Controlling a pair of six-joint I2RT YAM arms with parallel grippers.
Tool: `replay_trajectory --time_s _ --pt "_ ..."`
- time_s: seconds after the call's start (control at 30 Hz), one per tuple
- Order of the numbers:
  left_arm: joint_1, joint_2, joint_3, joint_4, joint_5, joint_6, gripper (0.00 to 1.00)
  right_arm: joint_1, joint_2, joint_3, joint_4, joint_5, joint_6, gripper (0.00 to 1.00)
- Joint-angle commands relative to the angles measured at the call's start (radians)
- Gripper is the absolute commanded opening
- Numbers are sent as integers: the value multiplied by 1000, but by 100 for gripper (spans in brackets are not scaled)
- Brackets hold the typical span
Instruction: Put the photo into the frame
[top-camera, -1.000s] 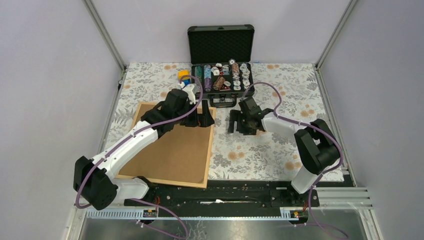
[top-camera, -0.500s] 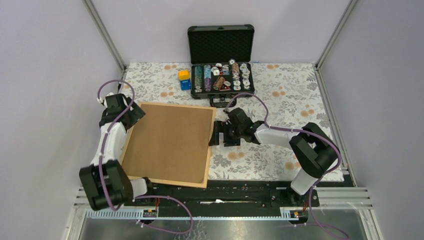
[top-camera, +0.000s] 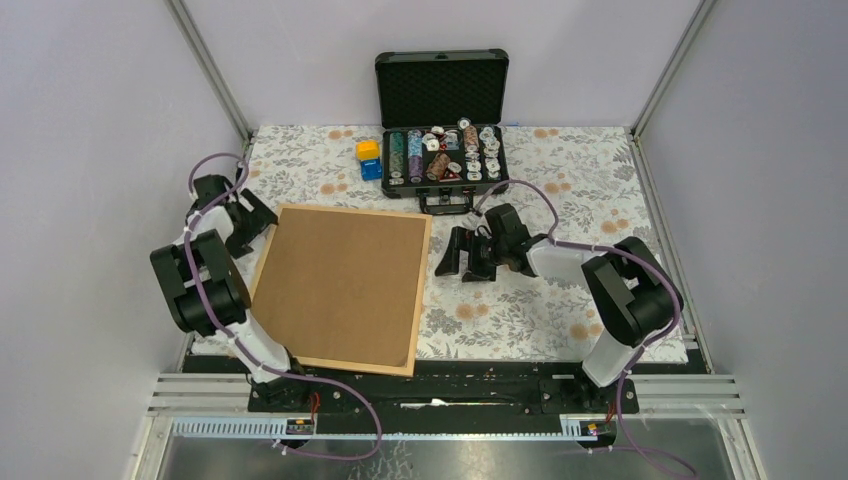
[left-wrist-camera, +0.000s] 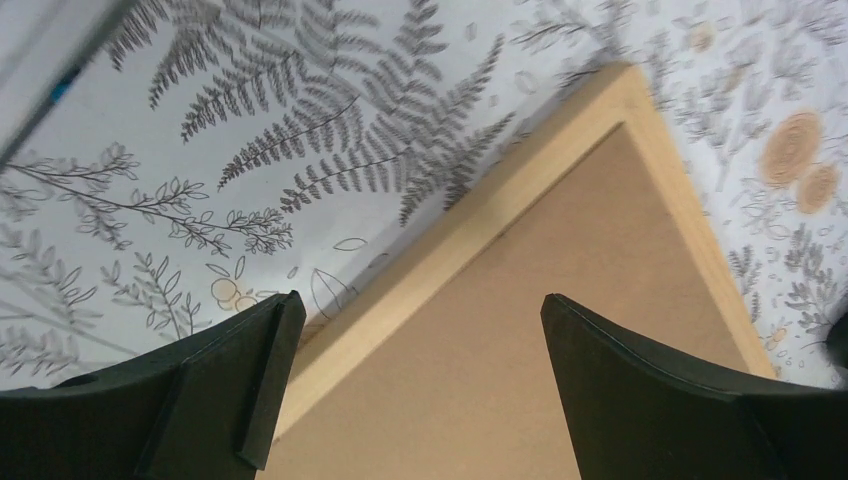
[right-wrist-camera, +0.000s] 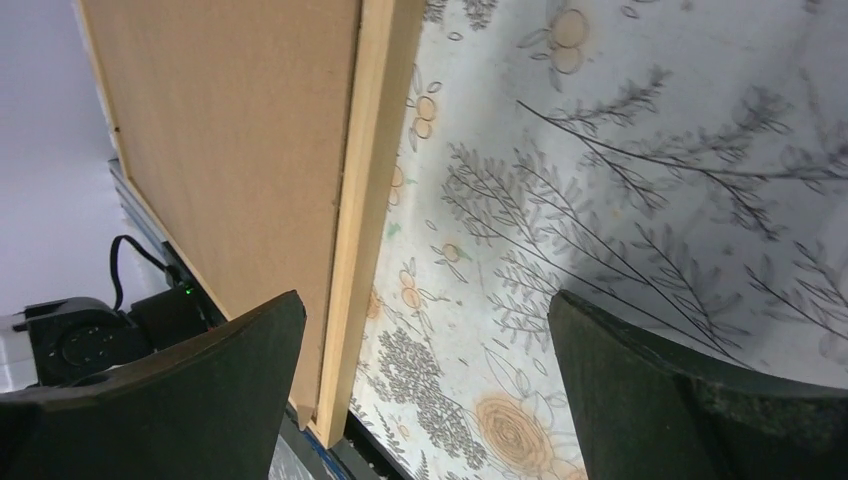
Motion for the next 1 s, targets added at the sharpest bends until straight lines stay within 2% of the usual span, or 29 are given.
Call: replay_trajectory --time_s 0.0,0.13,0.3,0.53,0.73,0.83,0.97 --pt "50 80 -24 81 203 10 99 9 55 47 47 -80 -13 100" --pt "42 127 -57 81 299 -29 99 8 84 59 67 -64 17 100" --pt "-23 83 -179 167 473 -119 98 -6 95 83 26 5 38 100" --pt "-187 -26 -337 316 517 -279 98 -90 78 40 26 -24 55 100" --pt "-390 -59 -450 451 493 -402 99 -216 31 -14 -38 -18 -10 100" --pt "-456 -62 -461 496 474 -443 98 -271 53 5 -91 -58 -64 100" --pt "-517 -78 -446 492 465 -449 98 -279 59 27 -182 -22 -135 100"
